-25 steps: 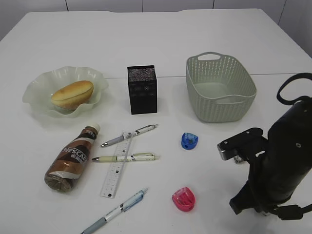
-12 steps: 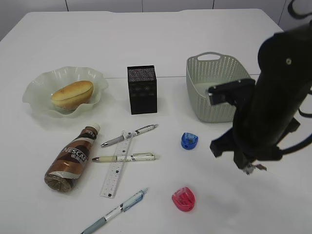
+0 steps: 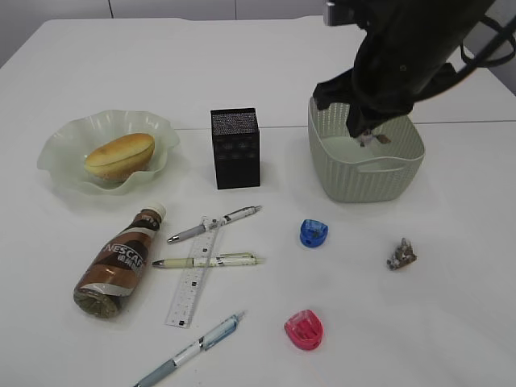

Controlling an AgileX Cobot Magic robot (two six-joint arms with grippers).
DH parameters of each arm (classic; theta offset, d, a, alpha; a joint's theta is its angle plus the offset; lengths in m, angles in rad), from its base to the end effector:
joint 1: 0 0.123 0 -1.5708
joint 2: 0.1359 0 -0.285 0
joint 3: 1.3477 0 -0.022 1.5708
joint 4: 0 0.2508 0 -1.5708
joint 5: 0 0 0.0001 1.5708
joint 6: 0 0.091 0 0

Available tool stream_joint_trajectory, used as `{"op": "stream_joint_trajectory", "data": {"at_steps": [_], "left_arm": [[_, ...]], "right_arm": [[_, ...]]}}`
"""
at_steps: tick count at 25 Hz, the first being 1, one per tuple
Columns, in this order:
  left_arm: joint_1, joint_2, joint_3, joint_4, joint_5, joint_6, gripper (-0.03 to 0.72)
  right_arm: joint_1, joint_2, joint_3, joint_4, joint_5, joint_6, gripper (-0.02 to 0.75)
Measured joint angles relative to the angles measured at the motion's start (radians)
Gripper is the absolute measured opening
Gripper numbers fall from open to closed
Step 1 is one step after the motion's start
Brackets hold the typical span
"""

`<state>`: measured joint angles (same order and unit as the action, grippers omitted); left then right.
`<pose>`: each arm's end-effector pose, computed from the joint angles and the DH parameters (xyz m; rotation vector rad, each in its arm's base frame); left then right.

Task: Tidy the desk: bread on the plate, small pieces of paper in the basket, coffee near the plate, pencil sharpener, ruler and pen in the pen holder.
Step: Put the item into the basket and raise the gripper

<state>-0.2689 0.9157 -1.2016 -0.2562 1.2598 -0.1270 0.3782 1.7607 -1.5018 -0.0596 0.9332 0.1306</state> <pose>0.1296 -0.0585 0.4144 0.1862 2.4719 -0.5057 0.3575 0.1373 0.2906 -0.3624 2.6509 0.0868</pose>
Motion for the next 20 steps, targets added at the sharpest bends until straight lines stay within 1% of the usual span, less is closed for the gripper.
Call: {"op": "stream_joint_trajectory", "data": {"at_steps": [5, 8, 12, 16, 18, 20], "left_arm": [[0.000, 0.000, 0.000, 0.000, 0.000, 0.000, 0.458], [0.000, 0.000, 0.000, 0.000, 0.000, 0.000, 0.458], [0.000, 0.000, 0.000, 0.000, 0.000, 0.000, 0.458], [0.000, 0.000, 0.000, 0.000, 0.000, 0.000, 0.458], [0.000, 0.000, 0.000, 0.000, 0.000, 0.000, 0.458], [0.000, 0.000, 0.000, 0.000, 0.000, 0.000, 0.458]], "right_arm": [[-0.077, 0.117, -0.177, -0.014, -0.016, 0.000, 0.008], [-0.107, 0.198, -0.269, -0.022, -0.027, 0.000, 0.008], [-0.132, 0.307, -0.367, -0.026, -0.043, 0.000, 0.008], [-0.145, 0.401, -0.427, -0.032, -0.043, -0.002, 0.012], [-0.147, 0.431, -0.440, -0.033, -0.043, -0.002, 0.032], [-0.147, 0.454, -0.442, -0.036, -0.043, 0.003, 0.088]]}}
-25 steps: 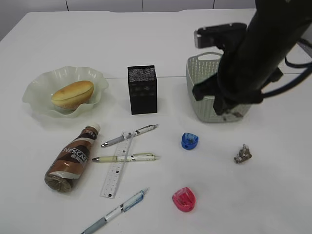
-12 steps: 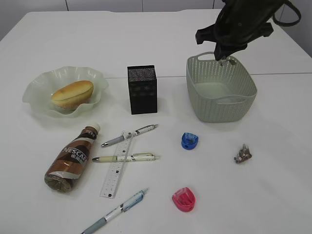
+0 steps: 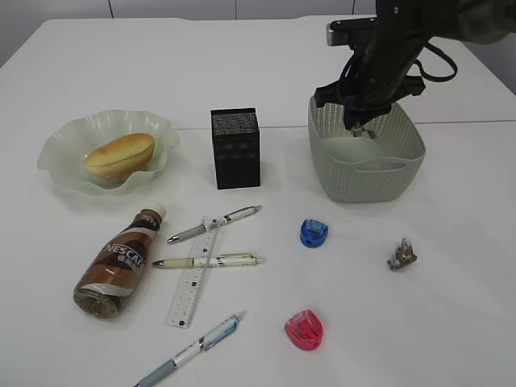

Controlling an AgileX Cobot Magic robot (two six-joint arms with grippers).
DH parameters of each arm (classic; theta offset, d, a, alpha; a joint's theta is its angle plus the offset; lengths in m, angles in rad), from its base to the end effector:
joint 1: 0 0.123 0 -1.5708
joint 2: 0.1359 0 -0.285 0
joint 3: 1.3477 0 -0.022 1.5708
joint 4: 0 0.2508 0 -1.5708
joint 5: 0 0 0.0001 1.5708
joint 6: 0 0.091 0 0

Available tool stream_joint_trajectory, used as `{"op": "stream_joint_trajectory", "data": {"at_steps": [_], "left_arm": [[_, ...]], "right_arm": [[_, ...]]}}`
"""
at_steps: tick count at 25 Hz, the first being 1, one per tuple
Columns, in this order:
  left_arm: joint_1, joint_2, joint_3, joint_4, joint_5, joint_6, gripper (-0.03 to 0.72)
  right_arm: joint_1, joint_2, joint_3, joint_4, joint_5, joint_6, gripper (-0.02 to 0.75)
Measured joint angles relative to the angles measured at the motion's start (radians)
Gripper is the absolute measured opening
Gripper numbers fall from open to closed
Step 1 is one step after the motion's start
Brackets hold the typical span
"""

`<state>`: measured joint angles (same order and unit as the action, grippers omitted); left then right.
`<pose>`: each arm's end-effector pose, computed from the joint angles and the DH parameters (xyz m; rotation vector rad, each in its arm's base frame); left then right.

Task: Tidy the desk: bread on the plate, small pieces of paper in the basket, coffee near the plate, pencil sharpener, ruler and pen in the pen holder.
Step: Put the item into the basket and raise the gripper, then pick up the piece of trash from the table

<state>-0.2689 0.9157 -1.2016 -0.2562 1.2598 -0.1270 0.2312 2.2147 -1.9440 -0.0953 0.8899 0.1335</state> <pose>0.1296 -0.0585 0.4144 0.1862 2.4719 -0.5057 0.4828 0.1067 0.2218 -0.1830 2.6306 0.0056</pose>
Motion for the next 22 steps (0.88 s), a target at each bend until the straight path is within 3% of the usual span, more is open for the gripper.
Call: {"op": "stream_joint_trajectory", "data": {"at_steps": [1, 5, 7, 11, 22], "left_arm": [[0.000, 0.000, 0.000, 0.000, 0.000, 0.000, 0.458], [0.000, 0.000, 0.000, 0.000, 0.000, 0.000, 0.458], [0.000, 0.000, 0.000, 0.000, 0.000, 0.000, 0.458], [0.000, 0.000, 0.000, 0.019, 0.000, 0.000, 0.458], [0.000, 0.000, 0.000, 0.040, 0.000, 0.000, 0.458]], "right_arm": [[0.000, 0.005, 0.000, 0.000, 0.000, 0.007, 0.128], [0.000, 0.016, 0.000, -0.011, -0.022, 0.056, 0.410], [0.000, 0.016, -0.002, -0.023, -0.022, 0.065, 0.499], [0.000, 0.016, -0.030, -0.034, -0.001, 0.072, 0.534], [-0.002, -0.043, -0.204, 0.013, 0.329, 0.032, 0.538]]}}
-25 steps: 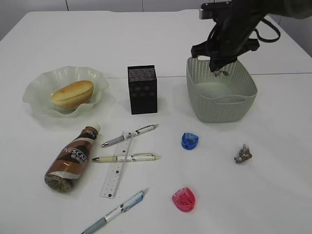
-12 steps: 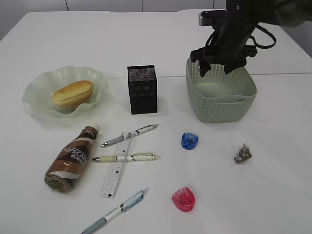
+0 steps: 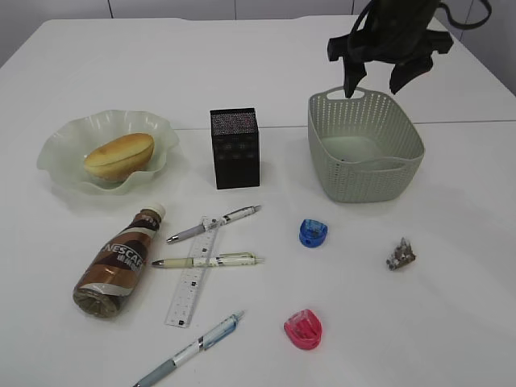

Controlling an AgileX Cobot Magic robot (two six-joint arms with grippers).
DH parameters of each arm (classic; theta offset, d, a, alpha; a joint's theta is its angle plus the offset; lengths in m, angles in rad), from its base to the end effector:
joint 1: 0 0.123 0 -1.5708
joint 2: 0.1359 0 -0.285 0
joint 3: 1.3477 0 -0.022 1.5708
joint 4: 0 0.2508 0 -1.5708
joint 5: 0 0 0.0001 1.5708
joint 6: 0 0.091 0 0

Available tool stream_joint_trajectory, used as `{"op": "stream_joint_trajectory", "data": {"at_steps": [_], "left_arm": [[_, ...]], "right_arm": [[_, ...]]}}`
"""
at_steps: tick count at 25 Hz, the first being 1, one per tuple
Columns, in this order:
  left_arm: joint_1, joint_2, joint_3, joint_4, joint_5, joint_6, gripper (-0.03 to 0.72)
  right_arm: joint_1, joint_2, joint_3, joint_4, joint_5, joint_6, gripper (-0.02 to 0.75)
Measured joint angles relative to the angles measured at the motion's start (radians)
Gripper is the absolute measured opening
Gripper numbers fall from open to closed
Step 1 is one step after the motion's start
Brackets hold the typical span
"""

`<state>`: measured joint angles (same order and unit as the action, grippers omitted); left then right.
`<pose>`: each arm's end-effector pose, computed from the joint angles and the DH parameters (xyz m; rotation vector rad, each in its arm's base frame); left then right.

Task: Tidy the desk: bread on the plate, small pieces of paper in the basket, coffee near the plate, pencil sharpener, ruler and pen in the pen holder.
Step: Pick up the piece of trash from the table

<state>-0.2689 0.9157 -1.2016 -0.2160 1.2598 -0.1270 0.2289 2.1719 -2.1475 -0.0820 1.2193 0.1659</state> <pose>0.1308 -0.0553 0.4136 0.1846 2.4722 -0.4532 0.4661 0.1014 0.2887 -0.1020 2.7176 0.0015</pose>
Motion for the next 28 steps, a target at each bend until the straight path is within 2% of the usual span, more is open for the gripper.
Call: {"op": "stream_joint_trajectory", "data": {"at_steps": [10, 16, 23, 28], "left_arm": [[0.000, 0.000, 0.000, 0.001, 0.000, 0.000, 0.458], [0.000, 0.000, 0.000, 0.001, 0.000, 0.000, 0.458], [0.000, 0.000, 0.000, 0.001, 0.000, 0.000, 0.458], [0.000, 0.000, 0.000, 0.001, 0.000, 0.000, 0.458]], "right_arm": [[0.000, -0.267, 0.071, 0.016, 0.025, -0.026, 0.540], [0.000, -0.451, 0.318, 0.055, 0.027, -0.026, 0.536], [0.000, -0.633, 0.655, 0.072, 0.027, -0.027, 0.451], [0.000, -0.654, 0.805, 0.073, -0.031, -0.027, 0.440]]}}
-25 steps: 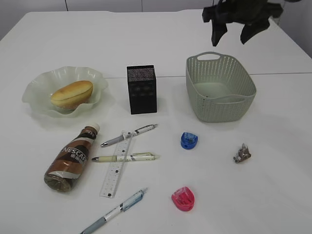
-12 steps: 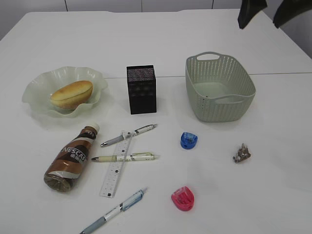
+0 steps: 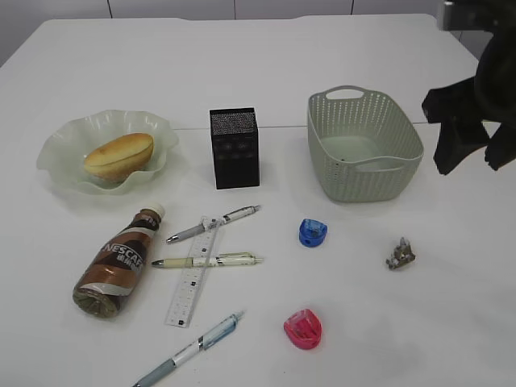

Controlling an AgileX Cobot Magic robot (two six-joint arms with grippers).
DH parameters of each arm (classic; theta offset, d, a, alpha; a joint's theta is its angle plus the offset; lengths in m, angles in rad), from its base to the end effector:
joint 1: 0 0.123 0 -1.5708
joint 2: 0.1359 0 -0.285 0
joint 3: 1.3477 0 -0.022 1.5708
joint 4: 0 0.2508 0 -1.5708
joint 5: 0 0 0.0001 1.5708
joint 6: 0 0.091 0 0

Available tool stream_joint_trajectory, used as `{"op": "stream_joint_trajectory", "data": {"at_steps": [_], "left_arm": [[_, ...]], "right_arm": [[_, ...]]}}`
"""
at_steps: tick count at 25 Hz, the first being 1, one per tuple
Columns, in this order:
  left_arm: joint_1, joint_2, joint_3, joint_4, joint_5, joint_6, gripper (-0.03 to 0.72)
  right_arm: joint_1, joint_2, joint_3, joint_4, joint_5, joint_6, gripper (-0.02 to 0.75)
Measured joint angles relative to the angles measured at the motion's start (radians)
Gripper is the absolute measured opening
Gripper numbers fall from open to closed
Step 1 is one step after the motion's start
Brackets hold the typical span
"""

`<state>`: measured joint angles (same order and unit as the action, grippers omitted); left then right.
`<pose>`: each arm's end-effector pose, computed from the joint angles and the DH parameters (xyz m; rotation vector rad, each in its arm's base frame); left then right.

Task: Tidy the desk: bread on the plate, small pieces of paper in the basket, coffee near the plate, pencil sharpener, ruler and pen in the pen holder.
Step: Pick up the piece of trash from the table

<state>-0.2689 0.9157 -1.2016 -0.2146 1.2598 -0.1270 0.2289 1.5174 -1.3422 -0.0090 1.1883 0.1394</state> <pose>0.1309 -0.0552 0.4136 0.1845 2.4721 -0.4514 0.2939 0.0677 0.3198 -0.1305 2.8468 0.0650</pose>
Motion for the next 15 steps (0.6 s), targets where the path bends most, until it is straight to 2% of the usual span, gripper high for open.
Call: {"op": "stream_joint_trajectory", "data": {"at_steps": [15], "left_arm": [[0.000, 0.000, 0.000, 0.034, 0.000, 0.000, 0.458]], "right_arm": [[0.000, 0.149, 0.036, 0.041, -0.097, 0.032, 0.438]]}}
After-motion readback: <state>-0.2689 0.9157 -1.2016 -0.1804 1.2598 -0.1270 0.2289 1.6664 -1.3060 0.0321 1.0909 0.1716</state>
